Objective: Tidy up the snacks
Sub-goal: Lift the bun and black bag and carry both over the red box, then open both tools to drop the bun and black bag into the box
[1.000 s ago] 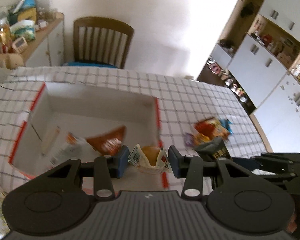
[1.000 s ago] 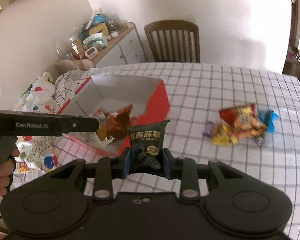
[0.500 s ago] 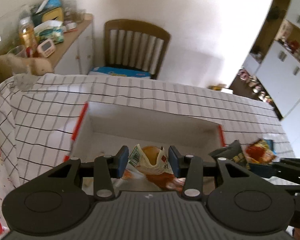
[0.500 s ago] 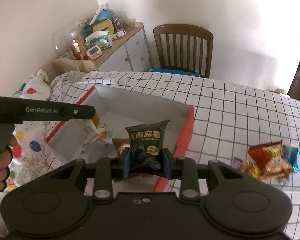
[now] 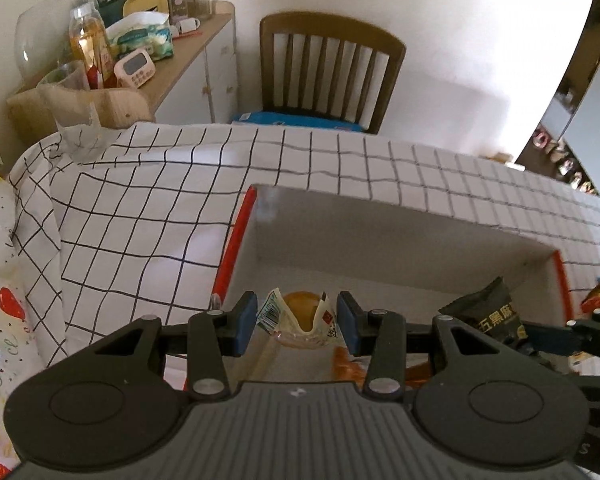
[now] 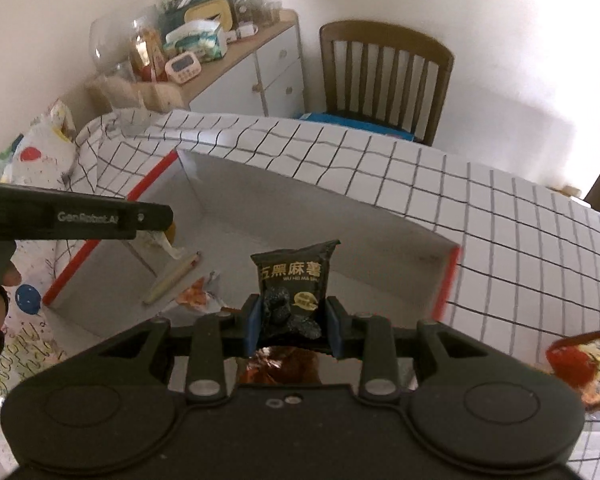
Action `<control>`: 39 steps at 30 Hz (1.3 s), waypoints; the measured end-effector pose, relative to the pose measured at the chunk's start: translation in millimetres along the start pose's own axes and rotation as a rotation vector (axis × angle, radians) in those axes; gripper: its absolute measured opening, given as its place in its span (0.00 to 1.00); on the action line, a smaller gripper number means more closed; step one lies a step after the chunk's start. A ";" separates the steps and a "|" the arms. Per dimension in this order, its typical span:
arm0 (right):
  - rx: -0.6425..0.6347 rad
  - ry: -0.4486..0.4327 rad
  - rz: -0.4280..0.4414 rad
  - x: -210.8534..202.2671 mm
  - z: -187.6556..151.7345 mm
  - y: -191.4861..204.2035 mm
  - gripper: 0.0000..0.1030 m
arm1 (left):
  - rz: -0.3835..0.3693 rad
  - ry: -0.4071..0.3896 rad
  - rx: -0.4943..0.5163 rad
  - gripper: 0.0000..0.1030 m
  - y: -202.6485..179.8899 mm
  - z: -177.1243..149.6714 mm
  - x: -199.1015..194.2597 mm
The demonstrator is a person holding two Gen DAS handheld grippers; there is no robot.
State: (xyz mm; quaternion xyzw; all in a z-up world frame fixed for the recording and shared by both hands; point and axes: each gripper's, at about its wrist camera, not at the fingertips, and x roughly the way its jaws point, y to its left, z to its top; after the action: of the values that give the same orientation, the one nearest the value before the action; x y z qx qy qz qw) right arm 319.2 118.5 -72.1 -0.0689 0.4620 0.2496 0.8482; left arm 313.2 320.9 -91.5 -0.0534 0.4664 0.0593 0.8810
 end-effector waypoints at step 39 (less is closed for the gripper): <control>0.003 -0.051 0.066 -60.2 -16.6 -7.0 0.70 | -0.033 -0.067 0.078 0.68 -40.4 -27.8 -65.7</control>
State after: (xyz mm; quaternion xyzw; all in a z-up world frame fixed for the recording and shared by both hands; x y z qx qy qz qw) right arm 283.2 85.0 -33.0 -0.0461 0.4428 0.2783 0.8511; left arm 260.1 273.3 -51.1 -0.0248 0.4376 0.0286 0.8984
